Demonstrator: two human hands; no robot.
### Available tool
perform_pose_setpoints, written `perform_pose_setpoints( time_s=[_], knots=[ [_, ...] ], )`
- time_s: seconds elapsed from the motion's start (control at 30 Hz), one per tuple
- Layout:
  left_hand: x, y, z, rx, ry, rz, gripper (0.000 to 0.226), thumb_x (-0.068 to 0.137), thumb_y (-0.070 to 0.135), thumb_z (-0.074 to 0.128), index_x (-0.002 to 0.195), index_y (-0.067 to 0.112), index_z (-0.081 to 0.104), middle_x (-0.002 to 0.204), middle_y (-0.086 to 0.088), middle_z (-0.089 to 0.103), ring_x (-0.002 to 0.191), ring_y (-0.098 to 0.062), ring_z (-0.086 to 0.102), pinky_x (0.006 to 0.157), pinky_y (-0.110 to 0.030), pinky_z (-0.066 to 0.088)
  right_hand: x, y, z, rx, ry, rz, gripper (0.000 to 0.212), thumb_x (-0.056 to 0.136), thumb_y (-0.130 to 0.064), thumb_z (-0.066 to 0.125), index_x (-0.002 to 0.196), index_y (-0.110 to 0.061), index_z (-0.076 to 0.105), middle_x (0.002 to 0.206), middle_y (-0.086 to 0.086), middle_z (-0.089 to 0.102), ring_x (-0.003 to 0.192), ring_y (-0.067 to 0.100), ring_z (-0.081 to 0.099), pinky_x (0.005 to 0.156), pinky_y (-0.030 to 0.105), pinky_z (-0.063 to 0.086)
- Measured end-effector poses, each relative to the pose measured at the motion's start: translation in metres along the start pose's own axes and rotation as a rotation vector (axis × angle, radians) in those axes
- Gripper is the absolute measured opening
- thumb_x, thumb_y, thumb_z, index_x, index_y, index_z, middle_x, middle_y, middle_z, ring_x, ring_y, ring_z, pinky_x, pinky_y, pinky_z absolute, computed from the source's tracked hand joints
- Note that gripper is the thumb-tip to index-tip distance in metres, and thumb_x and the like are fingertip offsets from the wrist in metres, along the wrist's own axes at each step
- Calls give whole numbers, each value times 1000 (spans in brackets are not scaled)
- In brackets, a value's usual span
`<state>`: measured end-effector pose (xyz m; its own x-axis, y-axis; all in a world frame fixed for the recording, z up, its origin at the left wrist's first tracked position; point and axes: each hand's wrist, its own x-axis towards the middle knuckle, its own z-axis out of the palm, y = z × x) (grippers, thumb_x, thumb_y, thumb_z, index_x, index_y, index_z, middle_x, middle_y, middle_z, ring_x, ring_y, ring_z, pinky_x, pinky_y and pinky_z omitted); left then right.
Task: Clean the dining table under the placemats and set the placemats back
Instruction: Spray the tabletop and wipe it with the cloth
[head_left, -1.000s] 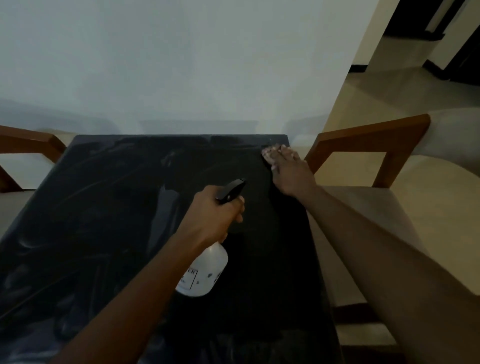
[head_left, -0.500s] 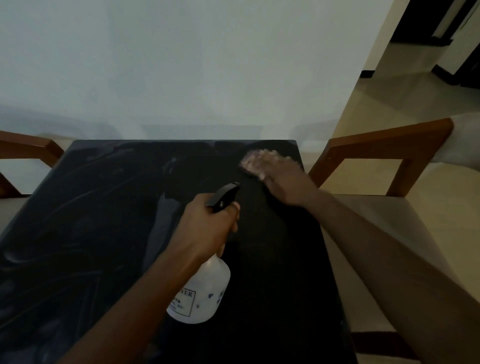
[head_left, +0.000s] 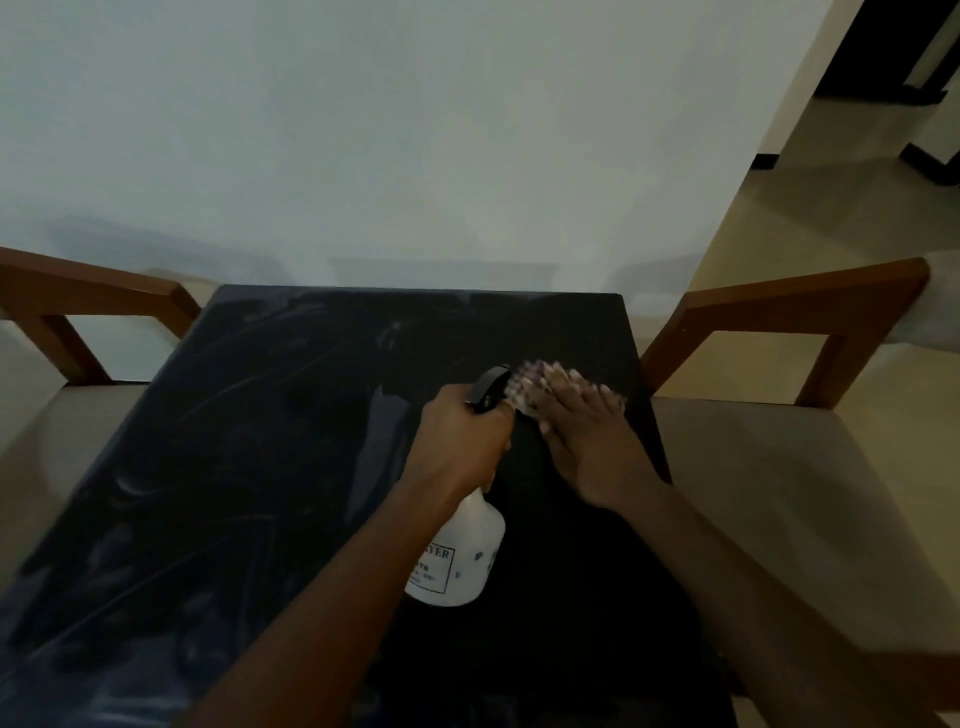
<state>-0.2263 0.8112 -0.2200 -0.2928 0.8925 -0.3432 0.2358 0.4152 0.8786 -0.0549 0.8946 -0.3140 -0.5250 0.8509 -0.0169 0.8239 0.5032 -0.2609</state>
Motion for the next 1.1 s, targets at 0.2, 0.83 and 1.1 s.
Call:
perform_pose_setpoints(
  time_s=[0.2,0.83,1.1],
  knots=[
    [2,-2,-52,122,18,9,18,104,29,61,98,14,68,85,-12,67,66,-20,60,63,-35,53,-13,3,-7,18,-53,86,59,111,-41,30,164,-42,4,174,-9,-8,160,17,-9,130,46,-3],
    [25,-25,-103,104,73,60,16,105,21,60,105,7,66,88,-11,74,48,-8,58,47,-23,47,127,-152,0,26,-227,-243,54,105,-30,50,157,-22,40,168,9,31,156,30,23,128,52,12],
    [38,-31,-107,93,7,24,15,106,25,57,105,13,67,89,-8,71,52,-7,58,51,-23,47,188,-47,0,-13,26,-104,54,107,-35,26,161,-40,30,172,-5,23,159,23,20,128,53,14]
  ],
)
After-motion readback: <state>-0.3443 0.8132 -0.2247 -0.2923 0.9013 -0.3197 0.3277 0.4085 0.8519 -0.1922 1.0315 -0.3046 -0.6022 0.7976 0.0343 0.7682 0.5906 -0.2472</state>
